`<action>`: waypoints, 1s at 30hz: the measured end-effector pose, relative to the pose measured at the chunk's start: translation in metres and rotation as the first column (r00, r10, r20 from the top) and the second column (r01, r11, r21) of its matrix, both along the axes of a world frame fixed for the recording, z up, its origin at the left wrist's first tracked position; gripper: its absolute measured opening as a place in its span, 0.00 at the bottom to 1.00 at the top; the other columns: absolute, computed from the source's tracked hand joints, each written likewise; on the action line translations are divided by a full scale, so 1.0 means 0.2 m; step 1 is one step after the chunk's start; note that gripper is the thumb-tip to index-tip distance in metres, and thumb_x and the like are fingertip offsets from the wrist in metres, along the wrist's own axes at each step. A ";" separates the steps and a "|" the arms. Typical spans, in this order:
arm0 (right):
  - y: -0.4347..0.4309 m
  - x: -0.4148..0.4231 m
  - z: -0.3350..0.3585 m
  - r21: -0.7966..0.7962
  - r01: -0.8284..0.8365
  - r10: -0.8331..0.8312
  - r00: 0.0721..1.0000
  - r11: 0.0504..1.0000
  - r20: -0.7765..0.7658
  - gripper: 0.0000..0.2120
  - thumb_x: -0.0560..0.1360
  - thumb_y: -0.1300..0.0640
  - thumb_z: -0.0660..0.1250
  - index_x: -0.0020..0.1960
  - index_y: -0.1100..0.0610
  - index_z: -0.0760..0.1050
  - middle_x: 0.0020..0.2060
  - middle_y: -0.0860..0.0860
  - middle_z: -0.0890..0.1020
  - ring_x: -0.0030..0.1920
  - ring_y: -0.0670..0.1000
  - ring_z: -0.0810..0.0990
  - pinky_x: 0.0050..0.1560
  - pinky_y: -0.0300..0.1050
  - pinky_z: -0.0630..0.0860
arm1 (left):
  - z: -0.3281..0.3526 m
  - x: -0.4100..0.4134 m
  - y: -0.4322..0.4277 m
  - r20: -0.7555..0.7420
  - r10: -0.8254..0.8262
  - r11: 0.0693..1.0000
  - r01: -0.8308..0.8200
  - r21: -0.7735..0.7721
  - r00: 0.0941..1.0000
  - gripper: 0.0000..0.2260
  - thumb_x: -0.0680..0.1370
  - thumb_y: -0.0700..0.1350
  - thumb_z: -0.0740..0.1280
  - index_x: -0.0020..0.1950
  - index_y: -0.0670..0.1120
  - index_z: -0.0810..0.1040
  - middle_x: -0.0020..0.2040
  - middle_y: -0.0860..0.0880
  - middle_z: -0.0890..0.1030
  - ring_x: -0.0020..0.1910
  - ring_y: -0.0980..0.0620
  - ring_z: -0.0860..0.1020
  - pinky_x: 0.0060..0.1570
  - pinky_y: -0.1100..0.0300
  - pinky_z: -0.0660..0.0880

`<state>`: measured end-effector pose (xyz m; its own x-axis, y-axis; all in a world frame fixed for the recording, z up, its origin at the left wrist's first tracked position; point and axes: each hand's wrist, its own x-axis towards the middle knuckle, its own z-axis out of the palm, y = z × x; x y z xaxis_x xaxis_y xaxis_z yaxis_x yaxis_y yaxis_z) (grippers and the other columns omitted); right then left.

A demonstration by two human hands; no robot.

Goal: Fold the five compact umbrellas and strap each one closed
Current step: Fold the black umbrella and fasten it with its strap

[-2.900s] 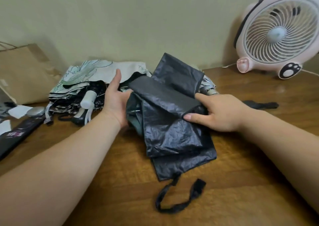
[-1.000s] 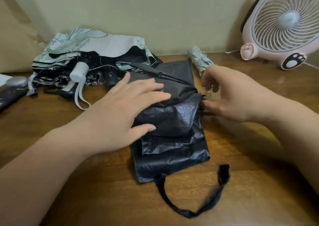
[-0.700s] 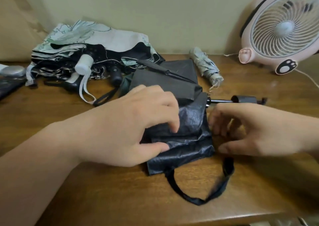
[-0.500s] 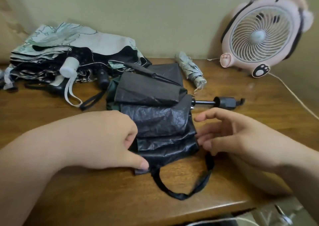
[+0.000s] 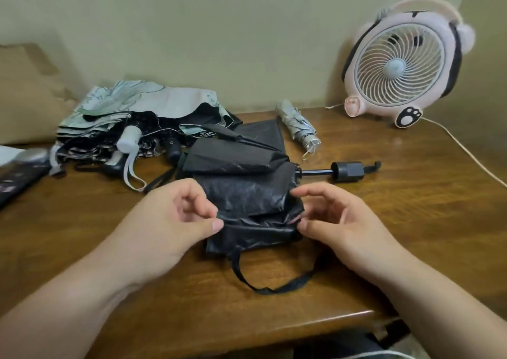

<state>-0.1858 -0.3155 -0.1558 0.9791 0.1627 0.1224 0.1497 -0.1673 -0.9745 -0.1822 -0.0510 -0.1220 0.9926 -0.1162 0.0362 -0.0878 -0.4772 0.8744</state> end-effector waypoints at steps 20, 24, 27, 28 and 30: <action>0.06 -0.01 0.04 -0.056 -0.097 0.108 0.968 0.994 0.225 0.29 0.75 0.73 0.70 0.69 0.49 0.73 0.52 0.53 0.84 0.43 0.57 0.80 0.44 0.52 0.81 | -0.11 -0.16 -0.17 0.249 0.142 0.901 -0.021 -0.433 0.958 0.17 0.72 0.23 0.70 0.47 0.45 0.76 0.55 0.49 0.84 0.60 0.48 0.83 0.61 0.50 0.77; 0.02 0.02 0.03 0.126 -0.069 0.071 0.997 0.990 -0.019 0.23 0.76 0.74 0.68 0.63 0.52 0.78 0.49 0.55 0.86 0.42 0.58 0.75 0.38 0.51 0.74 | -0.09 -0.13 -0.12 0.321 0.095 0.916 0.043 -0.398 0.942 0.18 0.73 0.22 0.68 0.44 0.46 0.77 0.54 0.47 0.84 0.56 0.45 0.84 0.62 0.49 0.77; -0.01 -0.01 0.01 0.075 -0.046 0.053 0.994 0.996 -0.095 0.20 0.76 0.74 0.68 0.60 0.53 0.79 0.48 0.55 0.87 0.40 0.55 0.77 0.37 0.45 0.73 | -0.12 -0.15 -0.08 0.313 0.081 0.953 0.019 -0.303 0.946 0.21 0.73 0.25 0.71 0.43 0.54 0.80 0.56 0.52 0.83 0.59 0.47 0.83 0.62 0.47 0.77; -0.01 -0.03 0.00 0.020 -0.042 0.044 0.996 0.999 -0.077 0.19 0.76 0.73 0.69 0.59 0.53 0.80 0.47 0.54 0.87 0.40 0.54 0.79 0.38 0.45 0.75 | -0.14 -0.17 -0.07 0.289 0.054 0.967 0.022 -0.255 0.956 0.20 0.73 0.28 0.73 0.43 0.55 0.80 0.57 0.54 0.83 0.60 0.49 0.82 0.62 0.47 0.77; -0.03 -0.07 -0.01 -0.126 -0.031 0.030 1.000 0.992 -0.008 0.18 0.75 0.71 0.71 0.57 0.51 0.81 0.47 0.51 0.87 0.44 0.53 0.84 0.43 0.43 0.80 | -0.17 -0.21 -0.07 0.214 -0.028 0.991 0.055 -0.118 0.976 0.18 0.72 0.33 0.77 0.46 0.57 0.80 0.60 0.60 0.81 0.63 0.55 0.79 0.60 0.49 0.77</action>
